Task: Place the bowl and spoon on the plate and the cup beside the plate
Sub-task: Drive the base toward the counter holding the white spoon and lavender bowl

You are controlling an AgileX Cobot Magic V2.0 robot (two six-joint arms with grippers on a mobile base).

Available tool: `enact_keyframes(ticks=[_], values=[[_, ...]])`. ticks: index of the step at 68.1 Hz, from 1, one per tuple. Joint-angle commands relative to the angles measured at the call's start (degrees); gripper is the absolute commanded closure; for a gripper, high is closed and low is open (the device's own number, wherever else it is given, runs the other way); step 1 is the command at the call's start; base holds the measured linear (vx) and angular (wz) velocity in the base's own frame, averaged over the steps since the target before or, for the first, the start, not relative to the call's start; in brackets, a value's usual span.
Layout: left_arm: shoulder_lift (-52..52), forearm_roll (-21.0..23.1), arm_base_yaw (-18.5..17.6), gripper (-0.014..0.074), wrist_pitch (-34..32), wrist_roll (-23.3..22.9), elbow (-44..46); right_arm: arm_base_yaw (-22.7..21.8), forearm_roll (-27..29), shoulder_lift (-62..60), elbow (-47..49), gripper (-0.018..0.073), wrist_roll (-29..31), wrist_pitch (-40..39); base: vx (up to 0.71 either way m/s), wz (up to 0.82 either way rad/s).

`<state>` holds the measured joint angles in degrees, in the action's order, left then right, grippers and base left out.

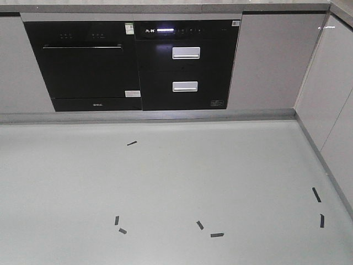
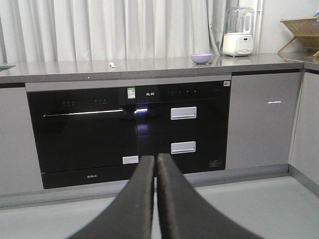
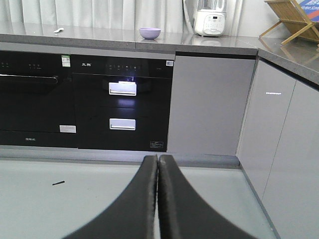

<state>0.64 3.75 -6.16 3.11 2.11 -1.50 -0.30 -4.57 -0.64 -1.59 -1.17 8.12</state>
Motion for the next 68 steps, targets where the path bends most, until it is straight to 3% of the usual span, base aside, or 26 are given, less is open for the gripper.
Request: enact_keyframes(ticks=[1, 68], values=[[0.38, 0.48, -0.22, 0.0603, -4.02, -0.2, 1.75, -0.14, -0.74, -0.78, -0.18, 0.0563, 0.12, -4.18, 0.0, 0.0], [0.38, 0.48, -0.22, 0.0603, -4.02, -0.2, 1.75, -0.14, -0.74, -0.78, -0.18, 0.0563, 0.12, -4.18, 0.01, 0.0]])
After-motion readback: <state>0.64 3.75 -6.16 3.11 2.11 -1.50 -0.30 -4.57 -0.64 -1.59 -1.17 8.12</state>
